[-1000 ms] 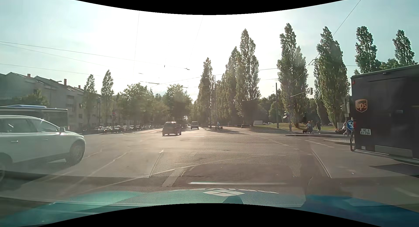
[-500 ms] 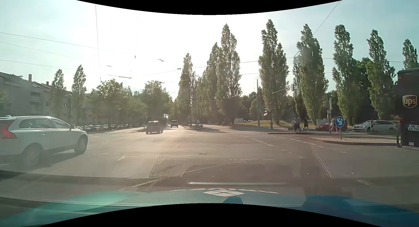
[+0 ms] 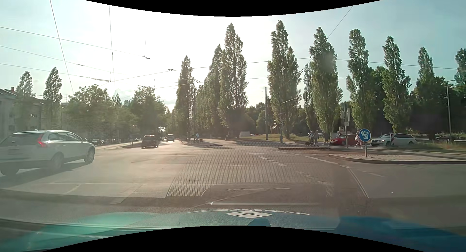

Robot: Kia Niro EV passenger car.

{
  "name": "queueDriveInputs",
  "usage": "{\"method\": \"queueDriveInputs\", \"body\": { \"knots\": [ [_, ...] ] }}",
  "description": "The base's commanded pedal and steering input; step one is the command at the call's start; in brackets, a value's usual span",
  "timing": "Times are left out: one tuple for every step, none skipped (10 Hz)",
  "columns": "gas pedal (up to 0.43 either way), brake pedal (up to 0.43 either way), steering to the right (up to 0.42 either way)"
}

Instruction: Follow the waypoints while adhering to traffic rules and regulations

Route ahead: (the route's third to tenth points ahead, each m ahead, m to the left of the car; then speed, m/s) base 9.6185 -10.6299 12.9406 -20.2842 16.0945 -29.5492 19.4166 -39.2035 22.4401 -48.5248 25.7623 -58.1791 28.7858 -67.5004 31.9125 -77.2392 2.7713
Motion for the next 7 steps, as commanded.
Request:
{"method": "queueDriveInputs", "body": {
  "knots": [
    [0.000, 0.195, 0.268],
    [0.000, 0.195, 0.268],
    [0.000, 0.195, 0.271],
    [0.000, 0.195, 0.272],
    [0.000, 0.201, 0.272],
    [0.000, 0.201, 0.272],
    [0.000, 0.207, 0.272]
  ]
}}
